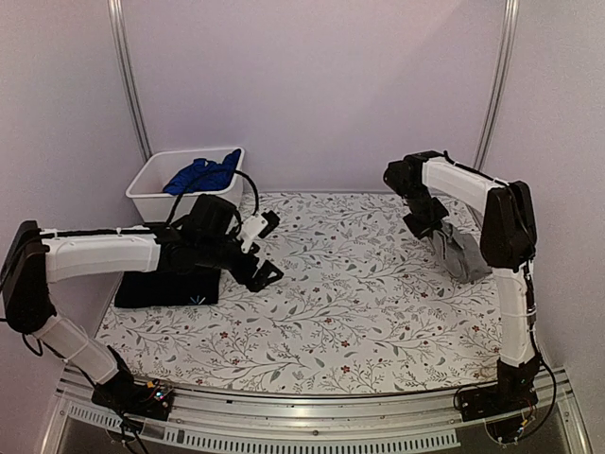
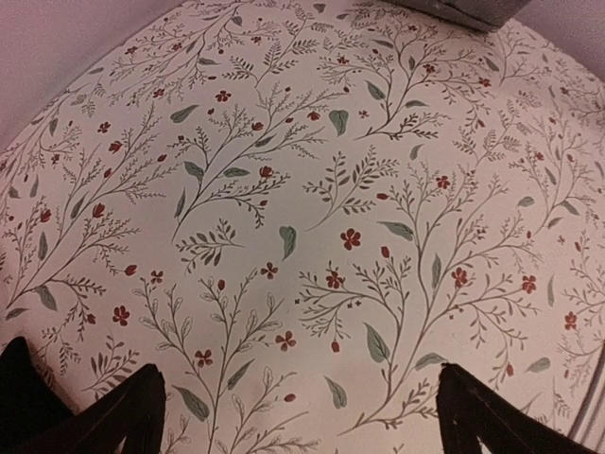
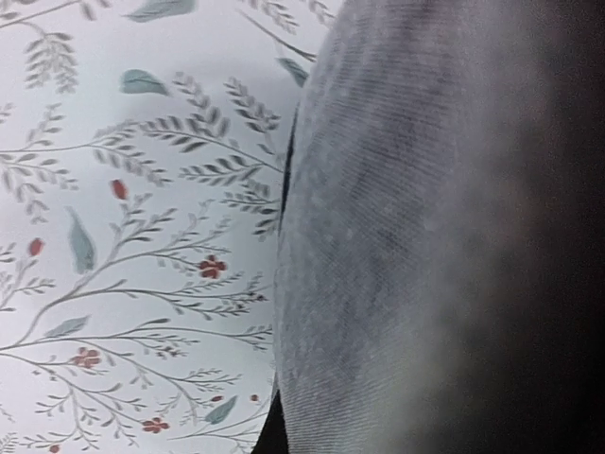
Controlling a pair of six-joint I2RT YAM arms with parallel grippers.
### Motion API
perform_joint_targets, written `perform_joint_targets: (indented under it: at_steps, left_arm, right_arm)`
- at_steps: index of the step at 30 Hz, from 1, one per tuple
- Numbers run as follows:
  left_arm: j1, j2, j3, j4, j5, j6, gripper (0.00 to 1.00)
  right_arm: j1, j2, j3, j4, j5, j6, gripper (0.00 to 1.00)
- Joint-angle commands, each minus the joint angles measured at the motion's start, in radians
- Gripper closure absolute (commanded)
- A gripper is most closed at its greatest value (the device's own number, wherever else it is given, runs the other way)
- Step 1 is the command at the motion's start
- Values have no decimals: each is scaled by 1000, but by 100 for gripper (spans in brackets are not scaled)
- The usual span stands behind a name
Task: Fold and stack the mixed laundry pile
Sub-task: Turn over the square-folded T-shirt at the center of the board, then rotate the square-folded T-shirt at the center of the board.
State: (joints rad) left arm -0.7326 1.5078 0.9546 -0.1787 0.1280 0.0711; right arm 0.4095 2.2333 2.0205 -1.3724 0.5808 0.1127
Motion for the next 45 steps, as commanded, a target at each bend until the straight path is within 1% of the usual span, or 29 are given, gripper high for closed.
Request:
perform_joint_targets:
  at_steps: [1, 6, 9, 11, 13, 14, 15, 19, 22, 23, 25, 28, 29, 31, 34, 37, 38, 40, 42, 45]
  left_arm:
    - [46, -68, -63, 52, 80, -63, 0]
    - [76, -94, -104, 51, 92, -68, 0]
    - [99, -108, -122, 56, 110, -109, 0]
    - [115, -119, -135, 66, 126, -130, 0]
    - [132, -131, -144, 81, 141, -157, 0]
    - [143, -136, -146, 89, 156, -174, 0]
    - [153, -138, -149, 100, 170, -191, 0]
    - [198, -136, -143, 142, 218, -286, 0]
    - [207, -119, -114, 156, 220, -330, 0]
    - [208, -110, -100, 152, 223, -344, 0]
    - [208, -80, -58, 143, 243, -364, 0]
    - [199, -22, 9, 136, 307, -390, 0]
    - [191, 14, 34, 136, 318, -397, 0]
    - [176, 78, 92, 127, 369, -405, 0]
    - [133, 183, 203, 111, 416, -395, 0]
    - [101, 302, 327, 54, 433, -404, 0]
    - [97, 331, 351, 49, 437, -423, 1]
    - [99, 361, 366, 75, 441, -470, 0]
    - [110, 368, 364, 104, 436, -509, 0]
    - [133, 374, 359, 99, 418, -538, 0]
  right_arm:
    - [112, 59, 69, -7, -98, 11, 98]
    - [250, 178, 134, -8, -203, 24, 97]
    - [305, 246, 215, -9, -310, 46, 96]
    - [330, 278, 301, -8, -405, 69, 90]
    - [351, 301, 393, 9, -520, 93, 80]
    - [358, 300, 422, 29, -584, 102, 76]
    - [362, 293, 431, 70, -668, 127, 70]
    - [364, 202, 382, 296, -1006, 161, 52]
    - [338, 90, 297, 483, -1162, 150, 36]
    - [314, 36, 233, 559, -1208, 161, 33]
    - [240, -86, 61, 686, -1280, 203, 33]
    - [101, -252, -164, 770, -1270, 236, 33]
    - [59, -300, -239, 781, -1265, 219, 34]
    - [-23, -361, -356, 782, -1254, 197, 38]
    - [-102, -386, -447, 745, -1230, 129, 43]
    - [-120, -351, -484, 719, -1214, 70, 49]
    - [-119, -322, -489, 713, -1229, 51, 52]
    - [-110, -280, -511, 717, -1252, 31, 56]
    - [-90, -247, -539, 721, -1255, 18, 57]
    - [-45, -225, -586, 722, -1242, -1, 58]
